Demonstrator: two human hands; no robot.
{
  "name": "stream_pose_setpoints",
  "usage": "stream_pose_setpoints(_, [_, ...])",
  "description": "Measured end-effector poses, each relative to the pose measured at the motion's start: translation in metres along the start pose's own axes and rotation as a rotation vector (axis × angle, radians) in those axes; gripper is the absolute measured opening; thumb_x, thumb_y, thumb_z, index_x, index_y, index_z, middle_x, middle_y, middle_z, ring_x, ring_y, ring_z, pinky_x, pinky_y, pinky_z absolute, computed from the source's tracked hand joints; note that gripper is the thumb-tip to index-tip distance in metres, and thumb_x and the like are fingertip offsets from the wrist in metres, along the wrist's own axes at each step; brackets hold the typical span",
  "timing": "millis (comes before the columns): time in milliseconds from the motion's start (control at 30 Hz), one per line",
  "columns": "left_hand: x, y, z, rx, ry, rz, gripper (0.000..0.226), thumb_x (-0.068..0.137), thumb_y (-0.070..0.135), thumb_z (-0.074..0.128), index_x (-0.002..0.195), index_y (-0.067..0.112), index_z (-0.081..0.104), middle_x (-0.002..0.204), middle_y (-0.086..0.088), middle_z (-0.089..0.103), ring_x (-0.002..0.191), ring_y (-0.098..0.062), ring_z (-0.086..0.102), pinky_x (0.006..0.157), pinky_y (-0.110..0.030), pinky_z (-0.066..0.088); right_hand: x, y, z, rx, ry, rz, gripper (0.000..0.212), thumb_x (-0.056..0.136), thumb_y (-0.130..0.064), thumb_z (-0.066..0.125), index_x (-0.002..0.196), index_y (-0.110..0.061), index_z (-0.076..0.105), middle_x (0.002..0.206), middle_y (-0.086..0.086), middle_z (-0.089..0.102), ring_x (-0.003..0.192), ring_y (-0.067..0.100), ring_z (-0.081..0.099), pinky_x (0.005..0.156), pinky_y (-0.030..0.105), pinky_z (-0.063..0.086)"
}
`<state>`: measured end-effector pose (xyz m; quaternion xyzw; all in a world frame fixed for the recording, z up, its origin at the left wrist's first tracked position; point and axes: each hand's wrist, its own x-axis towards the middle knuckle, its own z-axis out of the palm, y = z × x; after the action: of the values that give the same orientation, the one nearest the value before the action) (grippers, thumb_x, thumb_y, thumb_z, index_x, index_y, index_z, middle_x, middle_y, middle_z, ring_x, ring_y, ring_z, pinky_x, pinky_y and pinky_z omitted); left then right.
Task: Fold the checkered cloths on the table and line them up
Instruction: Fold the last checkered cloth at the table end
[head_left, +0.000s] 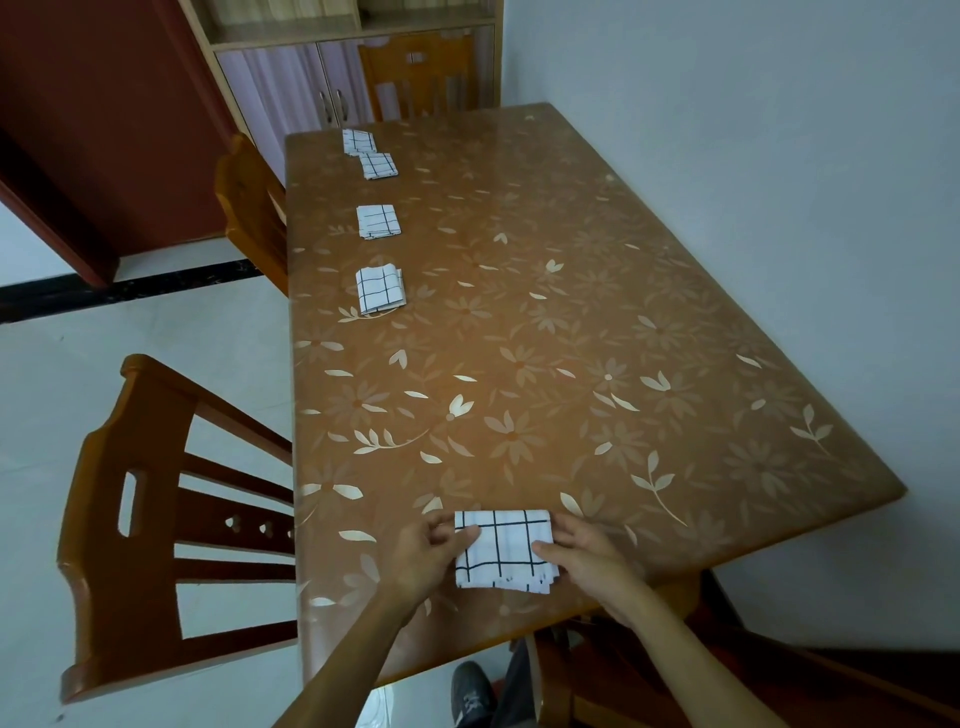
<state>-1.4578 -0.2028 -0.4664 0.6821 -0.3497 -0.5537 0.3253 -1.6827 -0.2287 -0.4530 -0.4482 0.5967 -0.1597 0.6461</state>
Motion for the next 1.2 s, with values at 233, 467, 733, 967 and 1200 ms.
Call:
stream_pose_setpoints(233, [-0.002,0.007,-0.001,0.013,0.013,-0.039,0.031,0.091,0.035,0.07,0.091,0.003,0.068,0.083,-0.005,0.076,0.079,-0.016,0.074,0.06,-0.022,0.056,0.0,-0.003,0.001,-0.108,0.044,-0.026,0.016,0.097,-0.027,0.06,0.111,-0.029,0.068,0.099,-0.014,0.076,0.091,0.005,0.072,0.09,0.039,0.057])
stream_pose_setpoints(467, [-0.004,0.013,0.0,0.042,0.012,0.099,0.021,0.092,0.029,0.069,0.084,0.009,0.067,0.073,0.002,0.075,0.076,-0.011,0.074,0.072,-0.038,0.062,-0.001,-0.005,0.001,-0.157,0.091,-0.011,0.013,0.099,-0.033,0.055,0.11,-0.032,0.063,0.111,-0.011,0.072,0.097,0.003,0.068,0.095,0.036,0.054])
stream_pose_setpoints(733, [-0.027,0.032,0.001,0.097,-0.088,0.313,0.012,0.089,0.017,0.073,0.085,0.009,0.066,0.068,0.0,0.072,0.07,-0.01,0.071,0.058,-0.022,0.053,-0.025,-0.052,0.017,-0.928,0.168,-0.412,0.047,0.104,-0.048,0.021,0.135,-0.03,0.051,0.134,-0.011,0.053,0.131,0.009,0.038,0.109,0.025,0.02])
stream_pose_setpoints(967, [-0.046,0.061,-0.011,0.076,-0.164,0.38,0.016,0.09,0.018,0.072,0.083,0.006,0.065,0.057,0.005,0.064,0.057,-0.006,0.062,0.056,-0.02,0.047,-0.03,-0.077,0.023,-0.873,0.105,-0.429,0.033,0.103,-0.05,0.03,0.083,-0.029,0.046,0.074,-0.007,0.053,0.072,0.016,0.055,0.072,0.034,0.048])
stream_pose_setpoints(1200, [-0.061,0.096,-0.014,0.088,-0.158,0.415,0.043,0.092,0.049,0.064,0.07,0.013,0.062,0.063,-0.009,0.057,0.06,-0.023,0.061,0.058,-0.036,0.05,-0.061,-0.108,0.011,-0.842,0.115,-0.543,0.031,0.104,-0.044,0.035,0.089,-0.022,0.051,0.066,-0.009,0.042,0.055,0.005,0.039,0.054,0.02,0.032])
